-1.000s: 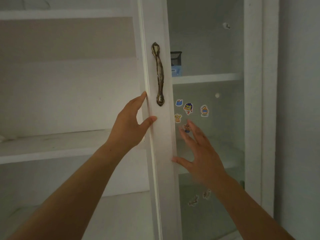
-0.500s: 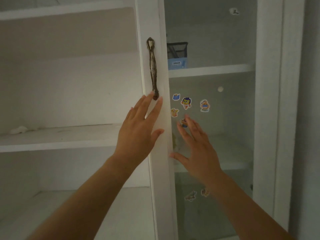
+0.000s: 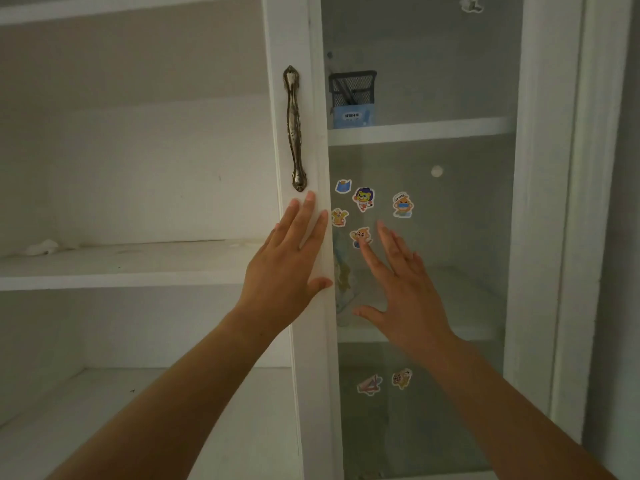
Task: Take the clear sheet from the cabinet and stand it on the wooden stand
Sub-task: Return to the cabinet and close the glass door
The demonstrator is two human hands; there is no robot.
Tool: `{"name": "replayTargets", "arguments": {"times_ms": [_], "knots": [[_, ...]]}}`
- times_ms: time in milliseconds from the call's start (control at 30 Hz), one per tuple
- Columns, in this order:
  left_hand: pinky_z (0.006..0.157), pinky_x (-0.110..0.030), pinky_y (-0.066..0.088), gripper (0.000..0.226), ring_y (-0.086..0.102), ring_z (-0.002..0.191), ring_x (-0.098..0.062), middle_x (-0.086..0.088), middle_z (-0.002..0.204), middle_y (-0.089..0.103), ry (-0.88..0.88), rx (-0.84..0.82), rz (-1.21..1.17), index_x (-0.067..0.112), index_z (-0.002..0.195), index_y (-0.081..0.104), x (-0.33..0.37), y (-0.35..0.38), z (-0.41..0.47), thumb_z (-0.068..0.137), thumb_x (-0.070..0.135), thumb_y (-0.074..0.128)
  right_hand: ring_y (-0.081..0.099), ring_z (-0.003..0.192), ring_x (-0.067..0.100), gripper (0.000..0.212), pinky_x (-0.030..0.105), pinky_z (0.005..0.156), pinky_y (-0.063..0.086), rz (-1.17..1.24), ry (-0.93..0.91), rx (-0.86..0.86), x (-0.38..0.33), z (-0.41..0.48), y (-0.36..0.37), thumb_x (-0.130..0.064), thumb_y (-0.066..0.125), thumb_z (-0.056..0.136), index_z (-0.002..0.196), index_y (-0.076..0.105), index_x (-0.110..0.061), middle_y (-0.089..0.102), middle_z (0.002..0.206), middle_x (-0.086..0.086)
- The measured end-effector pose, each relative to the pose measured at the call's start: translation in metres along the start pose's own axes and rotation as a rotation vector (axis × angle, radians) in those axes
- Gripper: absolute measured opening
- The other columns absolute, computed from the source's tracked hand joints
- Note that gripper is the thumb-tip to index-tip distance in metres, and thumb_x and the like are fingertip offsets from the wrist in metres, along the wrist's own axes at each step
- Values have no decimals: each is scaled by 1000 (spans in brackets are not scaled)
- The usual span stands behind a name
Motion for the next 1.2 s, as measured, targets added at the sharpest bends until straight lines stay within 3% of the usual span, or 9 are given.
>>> {"name": "replayTargets", "arguments": {"times_ms": [233,367,500,767,933,1200], "knots": [[105,-30,-1,104,-26,133,-13,5,148,-27,9,6,-16,16,141,-18,-3,3,4,78,51,57,-22,137,15,106,41,109,-4,-66,8,-10,2,3,4,-49,69,72,144,-6,-31,-24,151,-4],[100,-28,3,104,-30,134,-22,-8,151,-29,9,-14,54,10,139,-23,4,8,3,81,53,52,-18,139,19,107,42,109,-2,-87,4,3,2,3,2,-50,70,69,145,-3,-29,-20,152,-2],[103,-29,1,104,-31,135,-28,-8,141,-39,20,-33,69,11,130,-32,4,14,6,81,56,48,-16,140,19,108,43,109,0,-103,7,11,3,5,5,-52,70,68,145,-3,-30,-19,153,-2],[104,-34,-2,105,-30,134,-24,-5,142,-33,54,1,18,12,132,-26,1,14,5,78,53,54,-12,141,20,107,43,109,3,-108,6,25,3,4,4,-52,70,67,146,2,-28,-14,153,-1],[104,-32,11,117,-20,139,-18,3,145,-28,71,-12,-67,13,138,-21,-6,13,0,69,53,65,-14,139,15,106,42,111,6,-125,3,19,5,1,-1,-51,69,69,146,-1,-29,-17,152,-7],[108,-36,24,123,-27,135,-22,-1,141,-36,74,-90,54,6,139,-21,-7,23,0,68,57,64,-13,139,21,109,45,110,8,-123,24,41,7,6,4,-51,71,65,145,1,-28,-14,153,-5]]}}
Point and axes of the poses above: each hand's wrist, its own z-axis towards the middle knuckle, its own y-axis out of the palm, x = y × z, the point moved 6 cm from there along z, towards the middle knuckle
